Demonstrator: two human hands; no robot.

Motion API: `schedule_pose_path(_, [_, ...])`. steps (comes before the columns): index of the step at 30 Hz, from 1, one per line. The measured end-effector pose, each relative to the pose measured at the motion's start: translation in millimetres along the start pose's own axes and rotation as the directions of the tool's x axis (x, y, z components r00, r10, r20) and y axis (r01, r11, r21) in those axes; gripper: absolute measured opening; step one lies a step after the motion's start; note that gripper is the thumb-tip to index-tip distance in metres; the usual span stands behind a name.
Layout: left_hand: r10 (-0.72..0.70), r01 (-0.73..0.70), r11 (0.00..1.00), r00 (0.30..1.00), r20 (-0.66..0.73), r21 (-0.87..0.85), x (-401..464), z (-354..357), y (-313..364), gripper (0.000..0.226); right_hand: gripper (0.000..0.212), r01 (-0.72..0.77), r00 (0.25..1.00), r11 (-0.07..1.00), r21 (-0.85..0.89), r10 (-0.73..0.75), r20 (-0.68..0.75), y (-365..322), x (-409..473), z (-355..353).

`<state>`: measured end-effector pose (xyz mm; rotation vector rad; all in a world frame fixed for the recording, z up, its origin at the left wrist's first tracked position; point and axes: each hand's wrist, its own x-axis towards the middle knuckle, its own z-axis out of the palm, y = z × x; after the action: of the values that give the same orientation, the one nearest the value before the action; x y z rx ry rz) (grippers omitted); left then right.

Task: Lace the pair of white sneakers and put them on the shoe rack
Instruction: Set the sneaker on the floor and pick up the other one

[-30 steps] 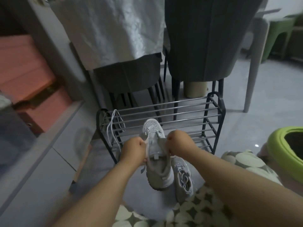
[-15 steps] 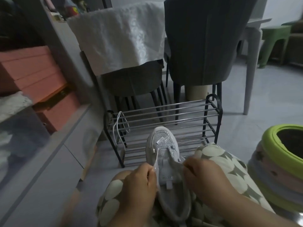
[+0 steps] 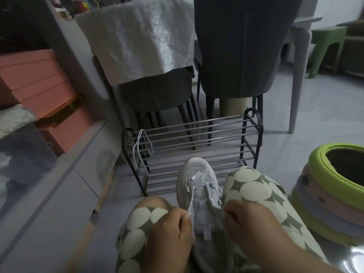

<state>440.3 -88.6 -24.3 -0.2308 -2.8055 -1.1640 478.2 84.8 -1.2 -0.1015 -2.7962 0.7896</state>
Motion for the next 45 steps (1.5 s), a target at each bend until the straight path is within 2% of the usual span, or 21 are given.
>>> schedule_pose_path(5, [0.01,-0.01,1.0,0.999,-0.047,-0.013,2,-6,7,0.022,0.025,0.019,0.999,0.999,0.042,-0.018,-0.028,-4,2,-8])
schedule_pose_path(8, [0.066,-0.075,0.996,0.985,-0.157,-0.049,5,-12,11,0.022,0.027,0.026,0.997,0.992,0.121,-0.017,-0.076,-11,8,-18])
schedule_pose_path(13, [0.144,-0.14,0.99,0.966,-0.217,0.031,11,-12,3,0.022,0.03,0.084,0.988,0.996,0.025,-0.08,-0.128,-22,11,-30])
schedule_pose_path(16, [0.261,-0.257,0.965,0.928,-0.266,0.051,10,-8,3,0.015,0.029,0.083,0.99,0.996,-0.015,-0.084,-0.111,-21,8,-33])
schedule_pose_path(20, [0.299,-0.288,0.954,0.916,-0.269,0.08,9,-9,3,0.017,0.026,0.071,0.994,0.997,-0.007,-0.071,-0.079,-19,8,-31])
schedule_pose_path(24, [0.193,-0.177,0.98,0.959,-0.209,0.094,12,-11,-5,0.028,0.025,0.022,0.998,0.999,0.03,-0.021,-0.051,-17,14,-18])
schedule_pose_path(27, [0.15,-0.141,0.988,0.976,-0.157,0.065,13,-15,-5,0.028,0.021,0.016,1.0,0.998,0.06,-0.015,-0.011,-19,21,-12])
schedule_pose_path(31, [0.111,-0.105,0.993,0.985,-0.133,0.05,20,-12,-2,0.029,0.02,0.05,0.998,0.999,-0.013,-0.05,0.028,-19,32,-12])
schedule_pose_path(35, [0.278,-0.248,0.95,0.949,-0.147,0.19,24,-7,0,0.041,0.019,0.09,0.993,0.996,0.014,-0.091,0.076,-21,35,-5])
schedule_pose_path(39, [0.287,-0.26,0.94,0.953,-0.101,0.22,35,-4,-1,0.052,0.019,0.088,0.993,0.993,0.079,-0.094,0.076,-15,43,4])
schedule_pose_path(45, [0.294,-0.268,0.937,0.951,-0.093,0.226,33,-3,-10,0.042,0.022,0.135,0.987,0.991,0.02,-0.136,0.085,-10,42,-1])
